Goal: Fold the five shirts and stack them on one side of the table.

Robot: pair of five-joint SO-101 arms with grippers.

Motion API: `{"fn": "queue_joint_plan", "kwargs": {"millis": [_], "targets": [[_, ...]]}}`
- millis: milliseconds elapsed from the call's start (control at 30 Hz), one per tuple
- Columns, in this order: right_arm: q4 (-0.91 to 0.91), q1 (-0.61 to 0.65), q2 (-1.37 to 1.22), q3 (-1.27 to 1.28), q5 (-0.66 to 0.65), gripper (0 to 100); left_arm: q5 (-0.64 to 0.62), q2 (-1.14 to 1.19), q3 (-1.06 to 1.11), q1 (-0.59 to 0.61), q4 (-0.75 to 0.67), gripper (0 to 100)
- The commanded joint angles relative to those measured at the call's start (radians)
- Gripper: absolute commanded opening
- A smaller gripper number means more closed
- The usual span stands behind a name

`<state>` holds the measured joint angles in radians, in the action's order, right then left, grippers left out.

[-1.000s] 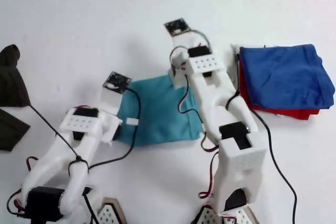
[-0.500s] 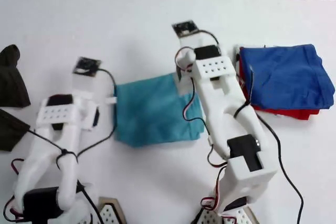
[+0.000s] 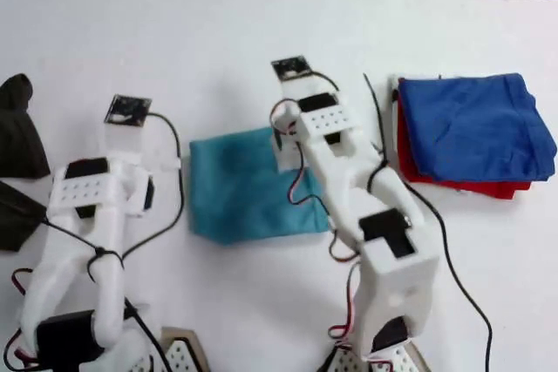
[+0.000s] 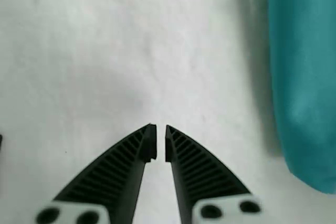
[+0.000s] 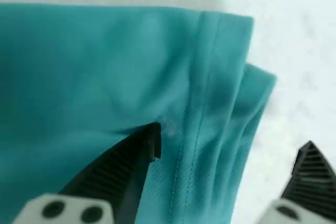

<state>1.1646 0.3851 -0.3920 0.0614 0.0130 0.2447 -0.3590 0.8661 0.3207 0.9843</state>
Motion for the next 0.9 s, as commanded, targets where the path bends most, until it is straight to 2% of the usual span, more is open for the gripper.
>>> {"fn": "queue_joint_plan", "kwargs": {"millis": [0, 167, 233, 400, 433, 500, 600, 867], "targets": [[0.079, 0.010, -0.104, -0.130, 0.028, 38.9, 0.006, -0.018, -0.033, 0.006, -0.009, 6], [0.257, 0.012, -0.259, -0.351, 0.025, 38.6, 0.006, -0.018, -0.033, 0.006, -0.012, 6], [0.321, 0.012, -0.320, -0.437, 0.021, 35.4, 0.006, -0.018, -0.033, 0.006, -0.014, 6], [0.472, 0.033, -0.486, -0.660, -0.095, 3.2, 0.006, -0.025, -0.035, 0.006, -0.014, 6], [0.499, 0.028, -0.518, -0.701, -0.091, 0.9, 0.006, -0.025, -0.035, 0.006, -0.014, 6], [0.544, 0.024, -0.572, -0.775, -0.089, 5.0, 0.006, -0.025, -0.035, 0.006, -0.014, 6], [0.585, 0.010, -0.633, -0.855, -0.092, 1.8, 0.006, -0.025, -0.035, 0.006, -0.014, 6], [0.596, -0.024, -0.656, -0.911, -0.089, 2.6, 0.006, -0.023, -0.035, 0.006, -0.014, 6]]}}
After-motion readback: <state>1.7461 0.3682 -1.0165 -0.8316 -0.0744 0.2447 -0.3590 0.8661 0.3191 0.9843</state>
